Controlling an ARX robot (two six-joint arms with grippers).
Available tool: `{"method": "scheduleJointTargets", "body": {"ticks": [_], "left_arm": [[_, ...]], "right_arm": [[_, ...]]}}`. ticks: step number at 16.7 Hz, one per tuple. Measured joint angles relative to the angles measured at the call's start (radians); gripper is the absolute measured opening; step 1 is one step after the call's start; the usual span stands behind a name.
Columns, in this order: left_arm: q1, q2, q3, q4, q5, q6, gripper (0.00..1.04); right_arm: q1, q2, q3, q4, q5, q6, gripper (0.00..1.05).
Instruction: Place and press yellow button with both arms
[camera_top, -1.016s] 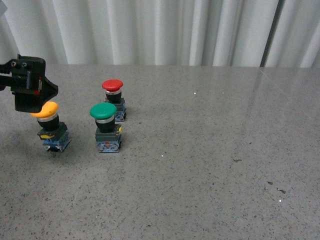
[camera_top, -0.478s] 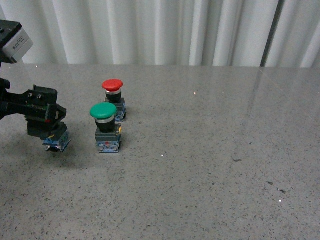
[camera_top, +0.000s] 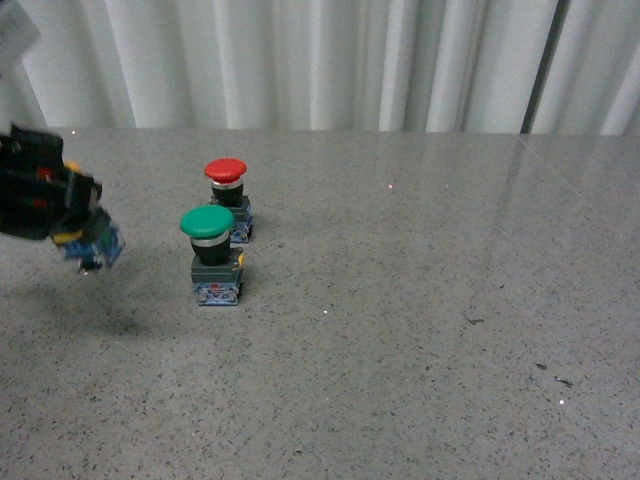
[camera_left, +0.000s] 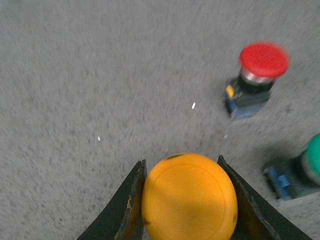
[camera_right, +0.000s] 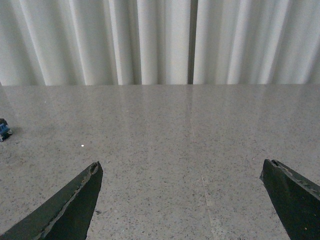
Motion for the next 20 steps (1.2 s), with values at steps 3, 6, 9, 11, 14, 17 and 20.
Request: {"method": "scheduleJointTargets", "body": {"ticks": [3, 6, 9, 11, 14, 17, 20], "left_arm": [[-0.097, -0.163, 0.114, -0.04, -0.04, -0.009, 0.34], [-0.24, -0.097, 0.214, -0.071, -0.108, -0.048, 0.34], [-0.411, 0.049, 0.282, -0.052, -0.168, -0.146, 0.34], [-0.445, 0.119, 0.29, -0.036, -0.212, -0.213, 0.34], [-0.506, 0.281, 0.302, -0.019, -0.225, -0.338, 0.34], [-0.521, 0.38, 0.337, -0.045, -0.272, -0.348, 0.34], [-0.521, 0.382, 0.337, -0.044, -0.277, -0.346, 0.34]], "right_arm": [[0.0, 0.0, 0.0, 0.0, 0.0, 0.0, 0.98], [0.0, 0.0, 0.0, 0.0, 0.0, 0.0, 0.98], [0.0, 0.0, 0.0, 0.0, 0.0, 0.0, 0.98], [0.0, 0.0, 0.0, 0.0, 0.0, 0.0, 0.98], [0.0, 0.0, 0.0, 0.0, 0.0, 0.0, 0.98], [0.0, 0.0, 0.0, 0.0, 0.0, 0.0, 0.98], [0.0, 0.0, 0.0, 0.0, 0.0, 0.0, 0.98]]}}
